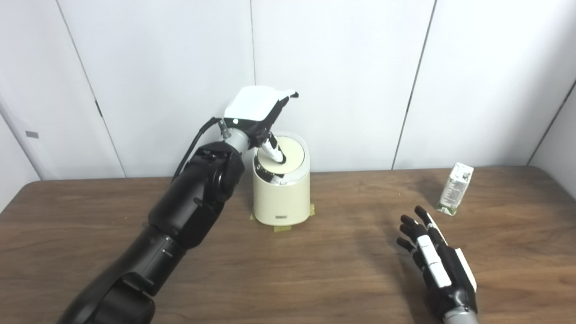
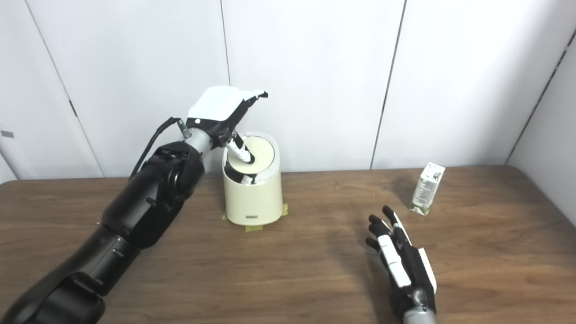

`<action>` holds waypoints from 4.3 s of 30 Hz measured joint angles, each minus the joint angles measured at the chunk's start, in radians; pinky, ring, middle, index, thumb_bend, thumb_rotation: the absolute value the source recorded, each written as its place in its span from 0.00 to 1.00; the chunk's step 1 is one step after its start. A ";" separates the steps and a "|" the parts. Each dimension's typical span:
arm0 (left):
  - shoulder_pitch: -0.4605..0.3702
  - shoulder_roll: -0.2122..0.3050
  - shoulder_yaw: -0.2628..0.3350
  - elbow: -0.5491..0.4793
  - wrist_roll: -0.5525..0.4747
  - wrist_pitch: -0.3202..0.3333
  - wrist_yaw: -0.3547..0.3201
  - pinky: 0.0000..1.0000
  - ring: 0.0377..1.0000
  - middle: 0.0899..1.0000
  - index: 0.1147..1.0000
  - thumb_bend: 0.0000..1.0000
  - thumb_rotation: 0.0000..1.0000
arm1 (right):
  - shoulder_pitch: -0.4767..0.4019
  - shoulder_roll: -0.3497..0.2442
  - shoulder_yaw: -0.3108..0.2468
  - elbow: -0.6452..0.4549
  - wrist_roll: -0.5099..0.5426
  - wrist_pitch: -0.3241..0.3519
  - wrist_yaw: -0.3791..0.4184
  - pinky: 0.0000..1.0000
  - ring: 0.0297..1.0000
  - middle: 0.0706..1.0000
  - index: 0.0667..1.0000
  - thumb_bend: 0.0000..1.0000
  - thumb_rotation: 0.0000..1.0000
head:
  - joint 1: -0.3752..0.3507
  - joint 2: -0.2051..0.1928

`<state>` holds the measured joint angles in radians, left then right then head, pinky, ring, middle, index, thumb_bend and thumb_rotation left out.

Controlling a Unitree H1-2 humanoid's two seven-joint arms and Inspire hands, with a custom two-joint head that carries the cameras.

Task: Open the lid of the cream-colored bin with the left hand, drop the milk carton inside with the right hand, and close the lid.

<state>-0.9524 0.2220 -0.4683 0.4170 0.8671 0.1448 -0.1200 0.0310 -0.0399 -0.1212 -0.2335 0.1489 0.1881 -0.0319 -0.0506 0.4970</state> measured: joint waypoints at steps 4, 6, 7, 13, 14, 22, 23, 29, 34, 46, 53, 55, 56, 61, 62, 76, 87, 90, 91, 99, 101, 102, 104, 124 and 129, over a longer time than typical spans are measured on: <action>0.000 0.002 0.000 0.000 0.008 0.000 -0.007 0.82 0.88 0.86 0.88 1.00 0.03 | 0.000 0.000 -0.001 -0.001 0.005 0.003 0.000 0.84 0.89 0.86 0.93 0.62 0.68 | 0.002 0.002; 0.000 0.002 0.000 0.000 0.010 0.001 -0.009 0.82 0.88 0.86 0.88 1.00 0.03 | 0.000 0.000 -0.001 -0.002 0.009 0.004 0.000 0.84 0.89 0.86 0.93 0.63 0.67 | 0.003 0.003; 0.000 0.002 0.000 0.000 0.011 0.002 -0.011 0.82 0.88 0.86 0.88 1.00 0.03 | 0.000 0.000 -0.001 -0.004 0.010 0.004 -0.001 0.84 0.89 0.86 0.93 0.64 0.67 | 0.003 0.003; 0.000 0.003 -0.011 0.000 0.031 0.003 -0.021 0.81 0.87 0.86 0.89 1.00 0.03 | 0.000 0.000 -0.001 -0.013 0.011 0.011 -0.004 0.84 0.88 0.85 0.93 0.66 0.66 | 0.005 0.006; 0.000 0.003 -0.013 0.000 0.035 0.003 -0.022 0.82 0.87 0.86 0.89 1.00 0.03 | 0.000 0.000 -0.001 -0.013 0.011 0.011 -0.004 0.84 0.88 0.85 0.93 0.66 0.66 | 0.005 0.006; 0.000 0.005 -0.024 0.004 0.045 -0.003 -0.022 0.87 0.89 0.88 0.91 0.99 0.04 | 0.001 0.000 0.000 -0.016 0.012 0.012 -0.003 0.84 0.89 0.85 0.93 0.66 0.67 | -0.009 0.006; 0.000 0.005 -0.030 0.004 0.048 -0.004 -0.022 0.88 0.89 0.88 0.91 0.99 0.05 | 0.001 0.000 0.000 -0.016 0.012 0.012 -0.003 0.84 0.89 0.85 0.93 0.66 0.67 | -0.009 0.006; 0.000 0.016 -0.054 0.001 0.075 -0.011 -0.029 0.89 0.89 0.87 0.91 1.00 0.06 | 0.002 0.000 0.006 -0.016 0.011 0.011 -0.003 0.84 0.89 0.86 0.93 0.65 0.68 | -0.018 0.008; 0.001 0.018 -0.064 0.002 0.084 -0.020 -0.023 0.89 0.88 0.86 0.91 1.00 0.06 | 0.002 0.000 0.007 -0.016 0.009 0.010 -0.003 0.84 0.90 0.87 0.93 0.63 0.68 | -0.020 0.006; 0.001 0.025 -0.066 0.017 0.085 -0.051 -0.006 0.89 0.88 0.86 0.91 1.00 0.06 | 0.002 -0.001 0.006 -0.015 0.012 0.010 -0.003 0.84 0.90 0.87 0.94 0.62 0.68 | -0.020 0.003; 0.000 0.029 -0.065 0.032 0.084 -0.070 -0.005 0.91 0.89 0.87 0.91 1.00 0.06 | 0.002 -0.001 0.007 -0.016 0.015 0.010 -0.003 0.83 0.89 0.86 0.93 0.63 0.67 | -0.018 0.005; -0.001 0.029 -0.064 0.035 0.084 -0.070 -0.005 0.91 0.88 0.87 0.91 1.00 0.06 | 0.002 -0.001 0.007 -0.018 0.015 0.010 -0.003 0.83 0.89 0.86 0.94 0.63 0.68 | -0.020 0.006; -0.002 0.029 -0.064 0.037 0.083 -0.071 -0.005 0.90 0.88 0.87 0.91 1.00 0.06 | 0.002 0.000 0.007 -0.020 0.015 0.010 -0.003 0.83 0.89 0.86 0.94 0.62 0.68 | -0.021 0.008; -0.007 0.029 -0.063 0.052 0.079 -0.080 -0.005 0.90 0.88 0.86 0.91 1.00 0.06 | 0.002 0.000 0.007 -0.030 0.017 0.010 -0.003 0.83 0.90 0.87 0.93 0.63 0.68 | -0.026 0.008; -0.008 0.029 -0.063 0.055 0.078 -0.082 -0.004 0.90 0.88 0.86 0.91 1.00 0.06 | 0.002 0.000 0.007 -0.030 0.017 0.010 -0.004 0.82 0.89 0.86 0.93 0.63 0.68 | -0.026 0.008; -0.031 0.017 -0.069 0.111 0.071 -0.087 0.009 0.92 0.90 0.88 0.92 1.00 0.08 | 0.001 0.004 0.008 -0.030 0.018 0.010 -0.005 0.83 0.90 0.87 0.94 0.61 0.67 | -0.023 0.002; -0.031 0.022 -0.023 0.067 0.033 -0.075 -0.023 0.83 0.90 0.88 0.91 0.99 0.06 | -0.008 0.004 0.007 -0.003 0.018 0.008 -0.006 0.81 0.89 0.86 0.93 0.62 0.68 | -0.020 -0.002; -0.030 0.022 0.022 0.042 -0.009 -0.062 -0.049 0.84 0.90 0.89 0.91 1.00 0.06 | -0.008 0.005 0.007 -0.004 0.019 0.008 -0.005 0.81 0.88 0.86 0.92 0.63 0.67 | -0.020 0.000; -0.030 0.022 0.037 0.035 -0.018 -0.055 -0.051 0.85 0.90 0.88 0.90 1.00 0.06 | -0.008 0.005 0.007 -0.004 0.019 0.008 -0.005 0.81 0.88 0.86 0.92 0.63 0.67 | -0.020 0.000; -0.031 0.021 0.247 -0.072 -0.233 0.046 -0.095 0.76 0.85 0.84 0.85 0.89 0.08 | -0.008 0.007 0.008 -0.006 0.019 0.008 -0.005 0.82 0.90 0.87 0.94 0.62 0.68 | -0.014 0.000; -0.028 0.015 0.305 -0.096 -0.300 0.076 -0.092 0.75 0.84 0.85 0.85 0.79 0.17 | -0.009 0.006 0.008 -0.006 0.019 0.008 -0.004 0.82 0.90 0.87 0.93 0.62 0.68 | -0.012 0.005; -0.021 0.013 0.320 -0.108 -0.315 0.083 -0.084 0.75 0.85 0.86 0.86 0.72 0.25 | -0.009 0.005 0.008 -0.006 0.019 0.008 -0.004 0.82 0.89 0.86 0.93 0.62 0.68 | -0.011 0.006; 0.010 0.012 0.327 -0.140 -0.326 0.084 -0.065 0.69 0.82 0.87 0.90 0.57 0.44 | -0.009 0.004 0.008 -0.006 0.019 0.008 -0.004 0.82 0.89 0.86 0.93 0.62 0.68 | -0.011 0.008; 0.507 -0.202 0.504 -0.424 -0.635 0.121 0.069 0.91 0.94 0.97 0.99 0.58 1.00 | -0.006 -0.009 0.009 -0.027 0.019 0.010 -0.001 0.82 0.88 0.85 0.91 0.66 0.68 | -0.009 0.026; 0.593 -0.210 0.547 -0.482 -0.686 0.118 0.101 0.92 0.94 0.96 0.98 0.57 1.00 | -0.002 -0.012 0.018 -0.062 0.017 0.010 -0.001 0.84 0.89 0.86 0.91 0.61 0.67 | -0.008 0.028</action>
<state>-0.3590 0.0118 0.0789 -0.0652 0.1813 0.2627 -0.0193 0.0286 -0.0515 -0.1029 -0.2956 0.1655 0.1984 -0.0330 -0.0583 0.5246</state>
